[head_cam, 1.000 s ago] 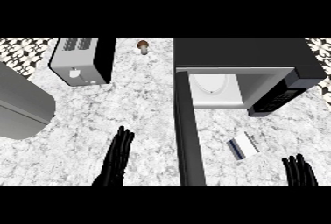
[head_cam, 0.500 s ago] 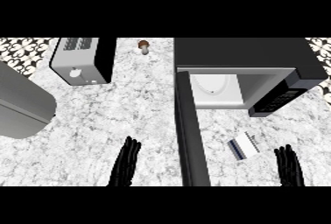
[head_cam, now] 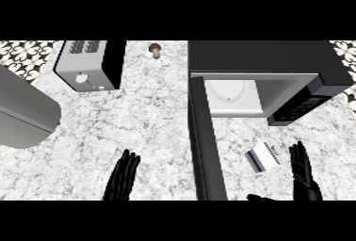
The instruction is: Pick up the milk, place it into the microwave and close the microwave
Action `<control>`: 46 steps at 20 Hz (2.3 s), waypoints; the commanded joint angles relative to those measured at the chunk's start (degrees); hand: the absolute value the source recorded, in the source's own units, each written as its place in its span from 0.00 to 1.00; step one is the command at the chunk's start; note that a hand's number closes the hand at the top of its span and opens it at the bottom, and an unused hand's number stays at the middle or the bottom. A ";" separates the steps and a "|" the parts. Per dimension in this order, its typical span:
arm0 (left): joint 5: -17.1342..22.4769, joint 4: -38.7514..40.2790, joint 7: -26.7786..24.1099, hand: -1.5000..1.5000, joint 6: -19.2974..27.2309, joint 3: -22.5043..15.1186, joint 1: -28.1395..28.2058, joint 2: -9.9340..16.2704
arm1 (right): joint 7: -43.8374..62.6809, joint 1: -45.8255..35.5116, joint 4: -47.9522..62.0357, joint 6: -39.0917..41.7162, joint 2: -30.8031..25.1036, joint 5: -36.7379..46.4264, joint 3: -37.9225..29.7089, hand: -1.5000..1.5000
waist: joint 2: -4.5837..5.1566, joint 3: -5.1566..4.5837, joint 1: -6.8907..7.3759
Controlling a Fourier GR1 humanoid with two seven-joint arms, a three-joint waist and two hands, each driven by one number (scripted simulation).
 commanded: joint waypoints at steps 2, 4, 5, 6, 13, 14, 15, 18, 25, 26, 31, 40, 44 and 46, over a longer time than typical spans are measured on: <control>4.05 -0.46 -5.53 0.00 -1.58 1.37 4.20 3.46 | -6.16 -4.71 9.91 -1.85 -0.83 0.19 -3.30 0.00 | -0.02 0.00 0.05; 4.92 -2.84 -3.67 0.00 -2.39 1.88 4.66 5.07 | -5.43 -7.50 11.81 -4.09 -0.50 1.32 -3.27 0.00 | -0.02 0.00 0.05; 7.46 -4.25 -2.80 0.00 -3.28 4.51 5.02 5.77 | -3.21 -14.82 17.13 -4.72 -2.09 1.01 -5.57 0.00 | 0.07 0.02 0.52; 6.36 -1.28 -4.36 0.00 -3.24 3.94 3.82 5.06 | -7.62 -15.14 21.51 -2.55 -4.02 -0.96 -8.01 0.00 | 0.06 0.03 0.27; 7.90 -6.20 -3.23 0.00 -4.30 4.68 6.78 7.89 | -15.54 -22.34 36.13 -8.22 -2.17 0.34 -9.16 1.00 | 0.04 0.03 0.31; 7.97 -4.14 -5.02 0.00 -5.59 5.11 6.20 8.36 | -19.50 -23.77 40.99 -4.35 -4.22 -2.55 -12.11 1.00 | 0.09 0.06 0.39; 12.96 -3.96 -5.46 0.00 -8.28 10.23 6.52 10.68 | -18.98 -25.88 41.64 -5.96 -4.16 -2.25 -12.42 1.00 | 0.12 0.05 0.49; 8.84 -0.92 -7.91 0.00 -6.79 6.44 6.55 8.33 | -24.22 -24.53 46.38 -9.58 -4.01 -1.21 -13.49 1.00 | 0.12 0.06 0.39; 14.51 -2.41 -7.77 0.00 -11.19 12.36 7.02 11.77 | -21.64 -30.32 53.42 -13.59 -8.46 5.06 -10.66 1.00 | 0.24 0.06 0.87; 13.87 -1.96 -9.83 0.00 -11.41 10.95 9.31 11.51 | -25.66 -28.09 54.35 -14.51 -6.51 5.75 -10.18 1.00 | 0.21 0.08 0.96; 17.78 -1.96 -7.92 0.00 -13.72 17.14 6.63 13.41 | -25.59 -31.64 54.77 -7.02 -9.63 3.81 -11.00 1.00 | 0.13 0.05 0.40; 15.64 -1.19 -12.32 0.00 -14.66 14.50 12.06 12.41 | -25.84 -31.41 50.50 0.18 -5.68 2.52 -8.08 1.00 | -0.12 -0.01 0.34; 18.49 2.71 -11.27 0.00 -16.06 18.74 7.13 12.14 | -22.71 -30.44 44.90 1.33 -4.29 1.39 -6.71 1.00 | -0.12 -0.05 -0.30; 15.82 -1.43 -10.61 0.00 -14.71 16.02 10.69 12.18 | -18.77 -30.06 39.59 0.21 -2.68 1.51 -5.00 1.00 | -0.24 -0.06 -0.29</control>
